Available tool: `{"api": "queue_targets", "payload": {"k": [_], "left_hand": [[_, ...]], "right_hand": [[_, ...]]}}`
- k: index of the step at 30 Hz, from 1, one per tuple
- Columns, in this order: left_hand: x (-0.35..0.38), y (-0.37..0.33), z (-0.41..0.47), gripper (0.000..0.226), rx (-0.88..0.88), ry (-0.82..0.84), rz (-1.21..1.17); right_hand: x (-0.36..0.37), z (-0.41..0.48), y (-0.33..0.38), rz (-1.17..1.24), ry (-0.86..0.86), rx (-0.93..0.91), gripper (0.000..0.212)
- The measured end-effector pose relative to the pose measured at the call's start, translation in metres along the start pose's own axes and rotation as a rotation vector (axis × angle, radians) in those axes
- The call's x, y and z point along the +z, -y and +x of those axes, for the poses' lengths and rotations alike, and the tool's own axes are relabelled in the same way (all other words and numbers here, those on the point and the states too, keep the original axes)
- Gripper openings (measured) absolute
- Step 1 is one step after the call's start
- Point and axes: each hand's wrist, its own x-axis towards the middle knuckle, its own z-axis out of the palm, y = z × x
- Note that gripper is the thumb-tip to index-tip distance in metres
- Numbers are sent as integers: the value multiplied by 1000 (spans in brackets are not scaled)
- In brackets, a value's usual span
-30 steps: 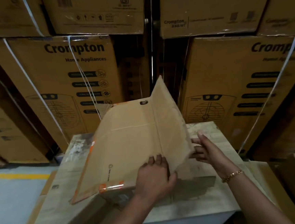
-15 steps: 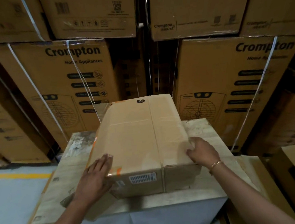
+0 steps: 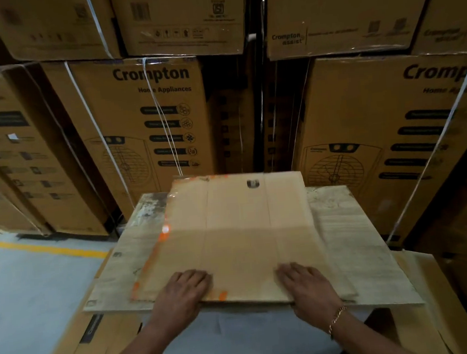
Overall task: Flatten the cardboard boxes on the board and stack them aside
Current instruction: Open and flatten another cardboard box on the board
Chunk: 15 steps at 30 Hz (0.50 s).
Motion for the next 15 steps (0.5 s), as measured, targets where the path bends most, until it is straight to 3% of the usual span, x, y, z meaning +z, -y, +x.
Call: {"api": "queue_targets", "payload": {"k": [5,10,15], "left_hand": [[16,-15,-23,34,25,145,57],[2,-12,-25,30,-83,188,97],[-53,32,10,10,-220,130,141]], "right_hand": [[10,-28,9,40,150,61,45],[-12,-27,4,16,156,19,30],[-92,6,-30,-89,-28,21,32]]}}
